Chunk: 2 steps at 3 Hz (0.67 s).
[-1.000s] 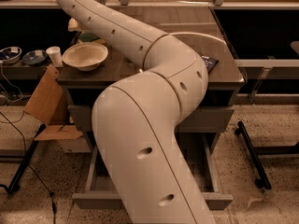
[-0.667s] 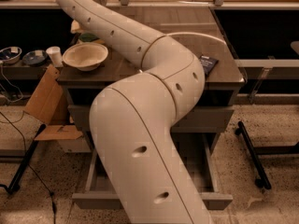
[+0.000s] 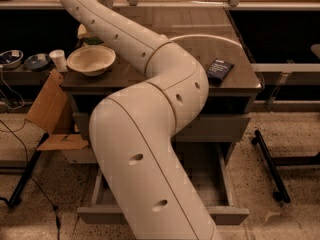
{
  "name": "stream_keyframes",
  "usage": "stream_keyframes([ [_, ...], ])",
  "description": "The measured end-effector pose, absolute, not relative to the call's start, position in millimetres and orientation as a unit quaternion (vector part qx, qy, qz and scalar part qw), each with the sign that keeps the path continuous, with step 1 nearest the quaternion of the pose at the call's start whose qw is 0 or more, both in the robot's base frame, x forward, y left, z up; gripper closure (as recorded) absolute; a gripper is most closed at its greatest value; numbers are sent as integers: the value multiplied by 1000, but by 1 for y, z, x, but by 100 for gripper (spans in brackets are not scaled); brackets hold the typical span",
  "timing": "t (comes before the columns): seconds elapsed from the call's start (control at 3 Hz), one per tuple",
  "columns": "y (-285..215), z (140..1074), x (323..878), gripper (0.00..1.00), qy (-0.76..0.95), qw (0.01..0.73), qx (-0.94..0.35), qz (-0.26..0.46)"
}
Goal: Close middle drawer
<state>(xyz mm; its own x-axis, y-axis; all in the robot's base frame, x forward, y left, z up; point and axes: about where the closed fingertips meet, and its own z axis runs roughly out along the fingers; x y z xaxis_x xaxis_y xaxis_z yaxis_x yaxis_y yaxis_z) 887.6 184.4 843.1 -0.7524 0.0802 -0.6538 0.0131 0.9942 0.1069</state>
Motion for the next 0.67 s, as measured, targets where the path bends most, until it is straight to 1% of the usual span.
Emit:
stream_keyframes([
  [0.33,185,840,889,0,937,346,21,42],
  [0.67,186,839,890,16,938,343,16,39],
])
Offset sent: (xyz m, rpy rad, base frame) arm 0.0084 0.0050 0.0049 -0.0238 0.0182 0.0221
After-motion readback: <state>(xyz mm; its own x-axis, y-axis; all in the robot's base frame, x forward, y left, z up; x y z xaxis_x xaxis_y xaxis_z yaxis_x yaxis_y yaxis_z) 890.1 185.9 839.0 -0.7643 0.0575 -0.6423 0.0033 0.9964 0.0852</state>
